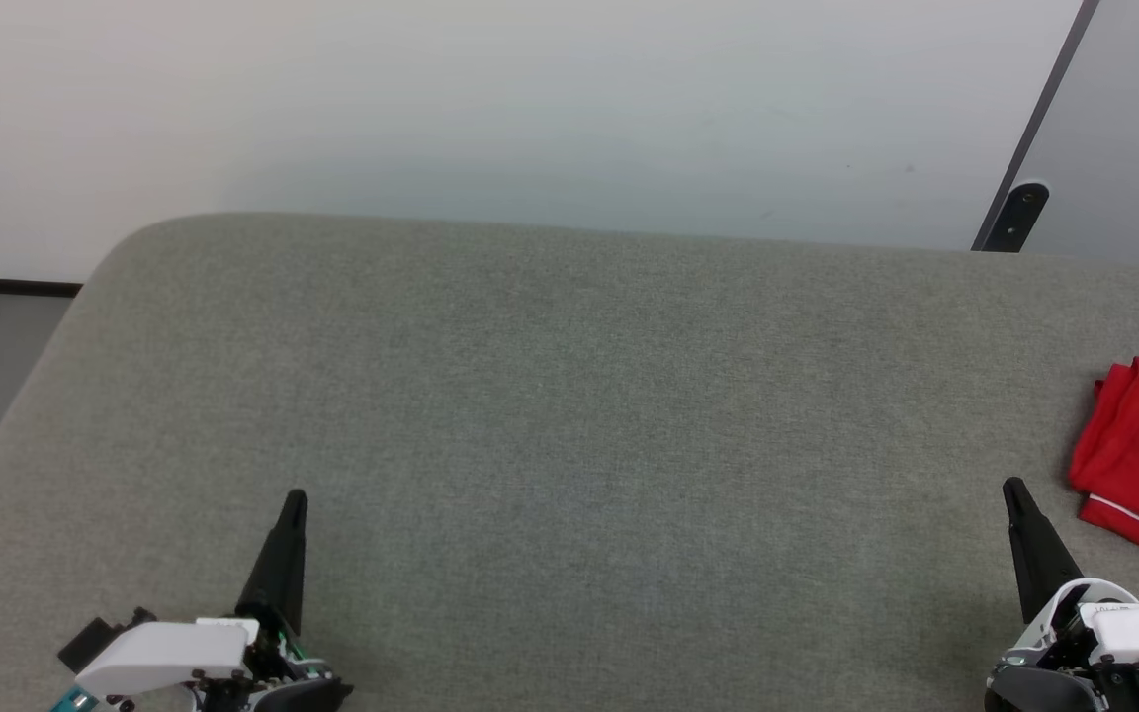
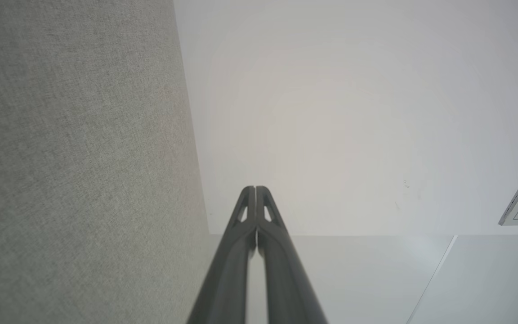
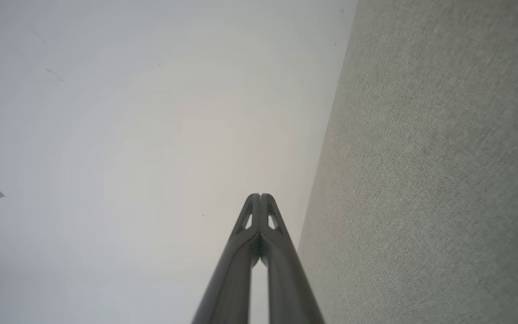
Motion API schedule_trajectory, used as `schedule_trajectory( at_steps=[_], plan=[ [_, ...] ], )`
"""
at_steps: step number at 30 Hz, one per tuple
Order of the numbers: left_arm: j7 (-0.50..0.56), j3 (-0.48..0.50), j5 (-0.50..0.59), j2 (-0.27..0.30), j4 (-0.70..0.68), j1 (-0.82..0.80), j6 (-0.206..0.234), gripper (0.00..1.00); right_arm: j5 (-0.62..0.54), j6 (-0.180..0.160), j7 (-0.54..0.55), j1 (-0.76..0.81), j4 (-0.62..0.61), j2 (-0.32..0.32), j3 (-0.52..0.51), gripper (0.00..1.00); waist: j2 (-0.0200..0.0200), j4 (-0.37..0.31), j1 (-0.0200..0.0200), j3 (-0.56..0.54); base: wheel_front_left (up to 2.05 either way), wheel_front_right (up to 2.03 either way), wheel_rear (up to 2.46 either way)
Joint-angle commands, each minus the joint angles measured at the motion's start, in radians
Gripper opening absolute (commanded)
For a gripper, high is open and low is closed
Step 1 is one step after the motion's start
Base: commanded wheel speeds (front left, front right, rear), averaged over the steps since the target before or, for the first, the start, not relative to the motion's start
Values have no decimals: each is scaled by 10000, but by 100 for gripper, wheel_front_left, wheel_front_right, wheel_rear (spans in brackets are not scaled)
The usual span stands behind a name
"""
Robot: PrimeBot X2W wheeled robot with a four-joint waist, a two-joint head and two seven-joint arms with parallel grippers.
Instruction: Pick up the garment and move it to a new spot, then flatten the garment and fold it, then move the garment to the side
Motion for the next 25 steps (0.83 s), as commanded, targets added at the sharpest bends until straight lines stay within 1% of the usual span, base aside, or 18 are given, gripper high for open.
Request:
schedule_trajectory(
  at_steps=[1,25],
  plan=[
    [34,37,-7,-13,13,-107,-2,0,41,-7,22,-40,2,34,39,0,0,0,-1,0,0,0,0],
    [31,38,-5,-14,13,-108,-2,0,42,-7,21,-40,2,34,38,0,0,0,-1,0,0,0,0]
  ],
)
